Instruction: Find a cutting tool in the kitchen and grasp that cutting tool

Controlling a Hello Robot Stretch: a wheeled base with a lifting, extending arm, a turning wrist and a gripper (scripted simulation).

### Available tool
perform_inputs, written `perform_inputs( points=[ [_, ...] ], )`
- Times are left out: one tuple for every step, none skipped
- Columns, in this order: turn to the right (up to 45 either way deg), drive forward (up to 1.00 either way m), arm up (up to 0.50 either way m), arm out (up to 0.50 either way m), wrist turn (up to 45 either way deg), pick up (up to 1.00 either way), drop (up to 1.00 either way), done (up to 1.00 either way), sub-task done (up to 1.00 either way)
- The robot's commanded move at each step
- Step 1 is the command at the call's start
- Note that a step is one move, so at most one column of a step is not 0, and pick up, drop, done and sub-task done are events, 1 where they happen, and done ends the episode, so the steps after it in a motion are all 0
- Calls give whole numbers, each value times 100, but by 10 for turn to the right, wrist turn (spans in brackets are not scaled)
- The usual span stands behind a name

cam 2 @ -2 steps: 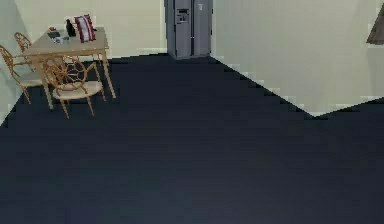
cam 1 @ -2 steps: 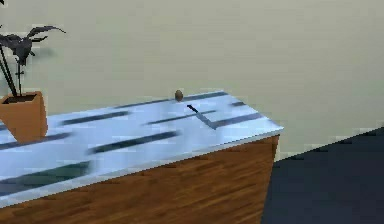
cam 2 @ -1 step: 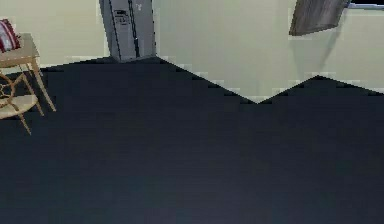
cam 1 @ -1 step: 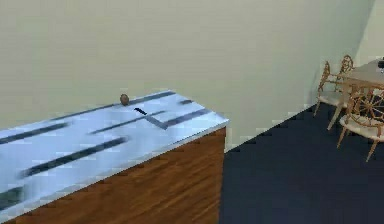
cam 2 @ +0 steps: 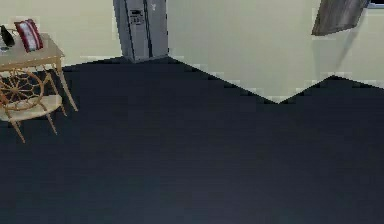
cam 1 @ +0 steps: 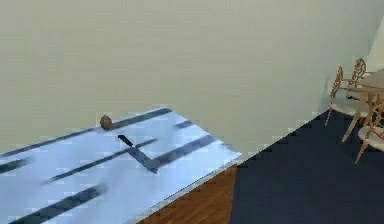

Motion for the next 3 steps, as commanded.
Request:
perform_inputs(
  points=[
    [-450,0,0,0,0,0,0,0,0],
    [-450,0,0,0,0,0,0,0,0],
    [-150,0,0,0,0,0,0,0,0]
  ],
)
